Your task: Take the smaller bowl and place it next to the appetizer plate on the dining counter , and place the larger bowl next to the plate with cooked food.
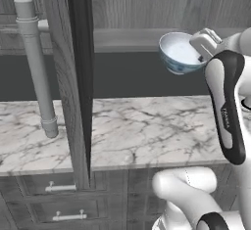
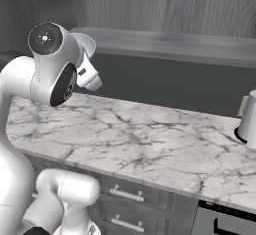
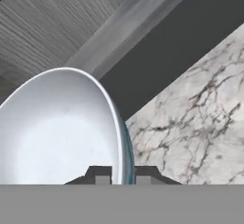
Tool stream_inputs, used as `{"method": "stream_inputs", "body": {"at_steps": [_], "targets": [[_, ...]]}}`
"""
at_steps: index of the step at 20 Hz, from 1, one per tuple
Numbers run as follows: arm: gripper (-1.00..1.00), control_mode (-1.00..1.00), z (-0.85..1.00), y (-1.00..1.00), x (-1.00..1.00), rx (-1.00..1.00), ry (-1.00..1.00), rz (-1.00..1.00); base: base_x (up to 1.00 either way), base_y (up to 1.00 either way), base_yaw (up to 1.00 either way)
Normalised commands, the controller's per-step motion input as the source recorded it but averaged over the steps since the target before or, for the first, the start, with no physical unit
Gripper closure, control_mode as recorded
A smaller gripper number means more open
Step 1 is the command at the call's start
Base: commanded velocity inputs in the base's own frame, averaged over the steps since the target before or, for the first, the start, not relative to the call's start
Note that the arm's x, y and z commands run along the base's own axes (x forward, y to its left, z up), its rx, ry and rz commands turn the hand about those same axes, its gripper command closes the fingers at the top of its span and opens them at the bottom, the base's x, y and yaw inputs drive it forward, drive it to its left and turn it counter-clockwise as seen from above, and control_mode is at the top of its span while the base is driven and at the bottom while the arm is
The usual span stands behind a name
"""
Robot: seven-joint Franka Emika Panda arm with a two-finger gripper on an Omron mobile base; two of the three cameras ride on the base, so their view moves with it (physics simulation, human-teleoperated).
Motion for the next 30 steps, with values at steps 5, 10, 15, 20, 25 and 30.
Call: {"method": "stream_inputs", "body": {"at_steps": [5, 10, 15, 20, 25, 30], "targets": [[1.00, 1.00, 0.00, 0.00, 0.00, 0.00, 0.00, 0.00, -0.92, -0.12, 0.02], [1.00, 1.00, 0.00, 0.00, 0.00, 0.00, 0.00, 0.00, -0.99, -0.18, 0.03], [1.00, 1.00, 0.00, 0.00, 0.00, 0.00, 0.00, 0.00, -0.97, -0.50, 0.07], [1.00, 1.00, 0.00, 0.00, 0.00, 0.00, 0.00, 0.00, -0.75, -0.65, 0.06], [1.00, 1.00, 0.00, 0.00, 0.00, 0.00, 0.00, 0.00, -0.28, -0.34, 0.25], [1.00, 1.00, 0.00, 0.00, 0.00, 0.00, 0.00, 0.00, -0.18, -0.25, 0.46]]}}
